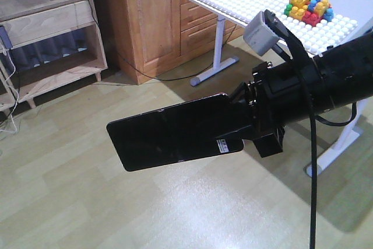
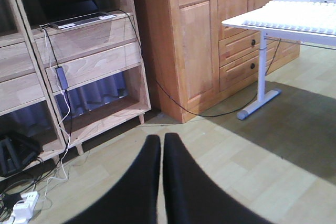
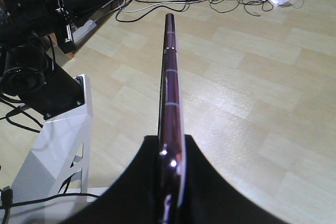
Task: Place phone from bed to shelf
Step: 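Keep holding the phone while driving toward the wooden shelf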
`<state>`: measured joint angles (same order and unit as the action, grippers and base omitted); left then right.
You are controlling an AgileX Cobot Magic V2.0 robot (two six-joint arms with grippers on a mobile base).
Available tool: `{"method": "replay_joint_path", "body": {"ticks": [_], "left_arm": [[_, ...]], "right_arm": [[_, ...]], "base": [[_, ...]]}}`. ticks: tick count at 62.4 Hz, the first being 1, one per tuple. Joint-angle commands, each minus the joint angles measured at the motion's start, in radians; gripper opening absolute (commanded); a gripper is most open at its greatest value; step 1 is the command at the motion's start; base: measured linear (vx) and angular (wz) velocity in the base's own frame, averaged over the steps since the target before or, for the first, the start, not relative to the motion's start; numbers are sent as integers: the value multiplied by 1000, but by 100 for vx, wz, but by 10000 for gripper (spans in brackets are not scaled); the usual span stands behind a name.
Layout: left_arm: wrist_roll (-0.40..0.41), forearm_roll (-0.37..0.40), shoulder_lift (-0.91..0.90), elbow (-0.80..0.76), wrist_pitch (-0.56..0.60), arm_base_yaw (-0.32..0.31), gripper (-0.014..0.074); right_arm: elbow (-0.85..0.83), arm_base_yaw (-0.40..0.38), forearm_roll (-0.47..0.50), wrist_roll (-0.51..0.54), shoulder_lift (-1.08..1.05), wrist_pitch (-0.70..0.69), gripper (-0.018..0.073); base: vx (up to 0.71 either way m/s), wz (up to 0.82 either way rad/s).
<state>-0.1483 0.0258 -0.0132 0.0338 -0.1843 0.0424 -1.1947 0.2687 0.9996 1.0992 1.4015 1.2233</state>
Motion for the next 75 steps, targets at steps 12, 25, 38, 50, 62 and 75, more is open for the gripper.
{"method": "replay_joint_path", "body": {"ticks": [12,25,38,50,62,75], "left_arm": [[6,9,-13,-21,72,-4,1],[6,9,-13,-21,72,-4,1],[6,9,-13,-21,72,-4,1],[6,9,-13,-21,72,-4,1],[6,9,-13,-21,72,-4,1],[6,9,-13,-21,72,-4,1]], "right_arm": [[-29,-3,84,5,-37,64,-2],[-29,-3,84,5,-37,64,-2],[-29,-3,84,5,-37,64,-2],[-29,-3,84,5,-37,64,-2],[-29,-3,84,5,-37,63,-2],[-29,-3,84,5,-37,63,-2]], "base": [[42,6],[43,14],[43,22],[43,19],[43,16],[43,14]]}}
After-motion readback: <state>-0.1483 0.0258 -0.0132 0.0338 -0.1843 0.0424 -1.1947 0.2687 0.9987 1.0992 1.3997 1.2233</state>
